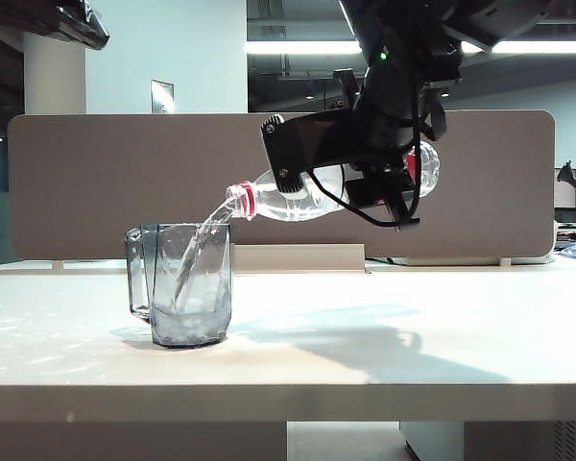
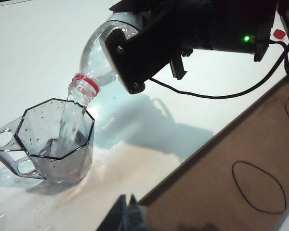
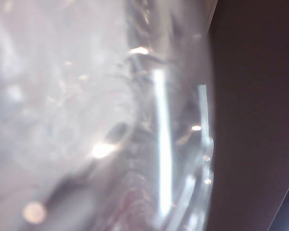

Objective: Pick up the mineral water bottle on the table and pour water into the mug until it's half full.

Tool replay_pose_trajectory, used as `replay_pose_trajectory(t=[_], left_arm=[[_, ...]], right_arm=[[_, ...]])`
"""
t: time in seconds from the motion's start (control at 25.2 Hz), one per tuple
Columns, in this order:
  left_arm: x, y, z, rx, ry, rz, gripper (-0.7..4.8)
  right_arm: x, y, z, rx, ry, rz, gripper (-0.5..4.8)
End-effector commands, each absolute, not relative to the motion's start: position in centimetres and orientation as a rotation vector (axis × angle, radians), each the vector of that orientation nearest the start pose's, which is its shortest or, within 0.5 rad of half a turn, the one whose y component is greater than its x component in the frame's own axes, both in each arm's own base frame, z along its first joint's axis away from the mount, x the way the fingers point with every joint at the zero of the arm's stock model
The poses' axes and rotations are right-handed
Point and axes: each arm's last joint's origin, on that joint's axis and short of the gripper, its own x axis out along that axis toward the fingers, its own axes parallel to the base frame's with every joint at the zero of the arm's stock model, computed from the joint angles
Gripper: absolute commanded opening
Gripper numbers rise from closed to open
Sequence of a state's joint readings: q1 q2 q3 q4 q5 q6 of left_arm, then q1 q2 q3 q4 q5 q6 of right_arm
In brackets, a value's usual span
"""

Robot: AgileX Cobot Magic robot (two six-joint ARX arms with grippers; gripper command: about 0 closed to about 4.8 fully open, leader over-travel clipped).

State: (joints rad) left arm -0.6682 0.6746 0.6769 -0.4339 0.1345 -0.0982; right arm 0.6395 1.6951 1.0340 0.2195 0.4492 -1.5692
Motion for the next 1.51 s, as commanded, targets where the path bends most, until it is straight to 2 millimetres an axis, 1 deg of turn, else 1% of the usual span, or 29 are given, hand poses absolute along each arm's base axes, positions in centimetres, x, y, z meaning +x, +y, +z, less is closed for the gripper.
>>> replay_pose_trajectory(t=[0.04, 0.4, 0.87, 0.95, 1.15, 1.23, 1.31, 1.39, 1.51], left_arm=[[11.2, -9.4, 29.2, 0.025, 0.446, -0.772, -0.01], [11.2, -9.4, 29.2, 0.025, 0.446, -0.772, -0.01], [11.2, -9.4, 29.2, 0.025, 0.446, -0.772, -0.01], [11.2, -9.4, 29.2, 0.025, 0.446, -0.772, -0.01], [11.2, -9.4, 29.2, 0.025, 0.446, -0.772, -0.01], [11.2, -9.4, 29.2, 0.025, 0.446, -0.772, -0.01], [11.2, -9.4, 29.2, 0.024, 0.445, -0.772, -0.01], [11.2, -9.4, 29.2, 0.025, 0.446, -0.772, -0.01], [11.2, -9.4, 29.2, 0.025, 0.445, -0.772, -0.01]], right_arm=[[30.4, 21.1, 23.3, -1.753, 0.114, 0.399, 1.98], [30.6, 21.2, 23.8, -1.807, 0.084, 0.365, 1.98], [30.5, 21.4, 24.0, -1.799, 0.063, 0.355, 1.98], [30.4, 21.5, 24.0, -1.765, 0.067, 0.354, 1.98], [30.1, 21.9, 23.9, -1.561, 0.090, 0.362, 1.98], [29.8, 22.3, 23.7, -1.352, 0.104, 0.399, 1.98], [29.6, 22.5, 23.5, -1.217, 0.128, 0.437, 1.98], [29.5, 22.6, 23.3, -0.962, 0.173, 0.477, 1.98], [29.5, 22.7, 23.2, -0.766, 0.196, 0.537, 1.98]])
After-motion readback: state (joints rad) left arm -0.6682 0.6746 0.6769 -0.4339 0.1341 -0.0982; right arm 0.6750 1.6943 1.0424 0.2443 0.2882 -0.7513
